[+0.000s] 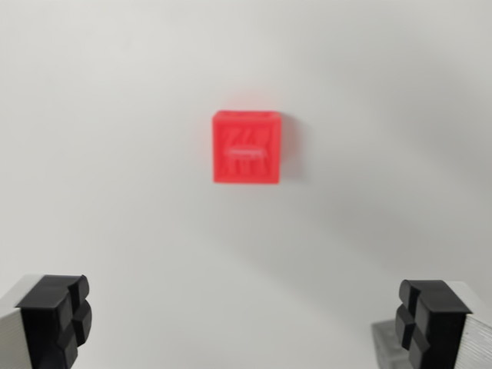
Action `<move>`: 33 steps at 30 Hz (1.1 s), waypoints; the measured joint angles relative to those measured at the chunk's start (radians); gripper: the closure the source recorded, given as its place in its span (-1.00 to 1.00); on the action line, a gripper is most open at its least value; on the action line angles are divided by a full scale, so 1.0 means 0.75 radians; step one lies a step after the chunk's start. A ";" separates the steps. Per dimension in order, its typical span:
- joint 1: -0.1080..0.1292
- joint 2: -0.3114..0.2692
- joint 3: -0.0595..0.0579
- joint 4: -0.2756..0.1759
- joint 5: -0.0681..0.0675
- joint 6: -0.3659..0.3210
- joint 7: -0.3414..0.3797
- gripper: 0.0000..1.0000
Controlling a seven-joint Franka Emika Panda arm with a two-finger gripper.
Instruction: Destack cube
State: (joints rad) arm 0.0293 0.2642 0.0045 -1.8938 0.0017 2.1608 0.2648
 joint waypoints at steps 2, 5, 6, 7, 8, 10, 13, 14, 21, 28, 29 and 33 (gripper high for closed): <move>0.000 -0.011 0.000 0.012 0.000 -0.021 0.000 -1.00; 0.000 -0.022 0.000 0.026 0.000 -0.048 0.000 -1.00; 0.000 -0.026 0.000 0.030 0.000 -0.057 0.000 -1.00; 0.000 -0.030 0.000 0.035 0.000 -0.064 0.000 -1.00; 0.000 -0.033 0.000 0.039 0.000 -0.072 0.000 -1.00; 0.000 -0.039 0.000 0.048 0.000 -0.087 -0.001 -1.00; 0.000 -0.045 0.000 0.058 0.000 -0.105 -0.001 -1.00; 0.000 -0.047 0.000 0.062 0.000 -0.110 -0.001 -1.00; 0.000 -0.058 0.000 0.082 0.000 -0.139 -0.001 -1.00; 0.000 -0.060 0.000 0.084 0.000 -0.145 -0.001 -1.00; 0.000 -0.060 0.000 0.084 0.000 -0.145 -0.001 -1.00; 0.000 -0.060 0.000 0.084 0.000 -0.145 -0.001 -1.00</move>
State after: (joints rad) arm 0.0293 0.2190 0.0045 -1.8308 0.0017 2.0517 0.2641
